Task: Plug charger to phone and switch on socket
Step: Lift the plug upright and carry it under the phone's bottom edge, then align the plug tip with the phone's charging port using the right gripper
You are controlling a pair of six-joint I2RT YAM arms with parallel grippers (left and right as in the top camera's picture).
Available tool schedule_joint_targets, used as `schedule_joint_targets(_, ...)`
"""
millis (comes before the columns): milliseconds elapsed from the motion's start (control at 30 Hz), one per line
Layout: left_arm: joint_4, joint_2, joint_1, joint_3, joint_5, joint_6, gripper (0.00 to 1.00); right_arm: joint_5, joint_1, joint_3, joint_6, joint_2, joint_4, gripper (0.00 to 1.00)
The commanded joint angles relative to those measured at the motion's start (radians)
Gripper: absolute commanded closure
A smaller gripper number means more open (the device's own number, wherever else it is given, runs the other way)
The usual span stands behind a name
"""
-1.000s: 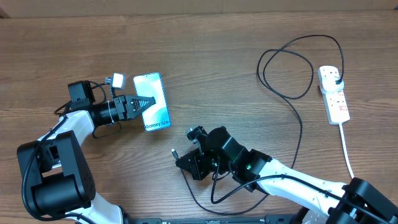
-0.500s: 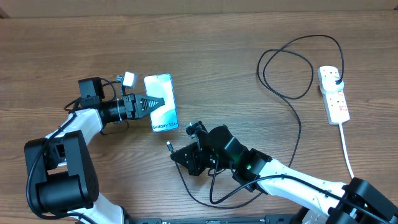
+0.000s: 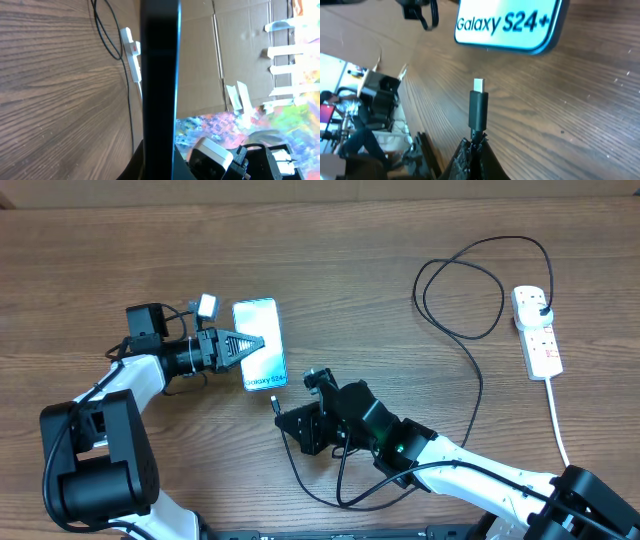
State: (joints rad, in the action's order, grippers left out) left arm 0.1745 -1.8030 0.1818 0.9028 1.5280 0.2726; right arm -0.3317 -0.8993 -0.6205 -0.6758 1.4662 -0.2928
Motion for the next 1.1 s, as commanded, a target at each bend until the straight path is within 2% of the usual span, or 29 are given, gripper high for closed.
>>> schedule_joint_targets(0, -0.013, -0.009, -0.015, 0.002, 0.052, 0.05, 0.96, 0.025, -0.006, 0.006, -0.034, 0.0, -0.019, 0.96)
schedule_joint_targets(333, -0.026, -0.009, -0.019, 0.002, 0.052, 0.09, 0.96, 0.025, -0.006, 0.006, -0.04, 0.0, -0.042, 0.96)
schedule_joint_targets(567, -0.053, -0.009, -0.019, 0.002, 0.052, 0.09, 0.96, 0.061, -0.006, 0.006, -0.11, 0.0, -0.064, 0.96)
schedule_joint_targets(733, -0.053, -0.009, -0.02, 0.002, 0.052, 0.112, 0.91, 0.058, -0.006, 0.006, -0.145, 0.0, -0.04, 0.96)
schedule_joint_targets(800, -0.053, -0.009, -0.02, 0.002, 0.052, 0.117, 0.96, 0.04, -0.006, 0.006, -0.163, 0.0, -0.04, 0.96)
schedule_joint_targets(1067, -0.053, -0.009, -0.021, 0.002, 0.052, 0.117, 0.96, 0.017, -0.006, 0.006, -0.166, 0.0, -0.04, 0.96)
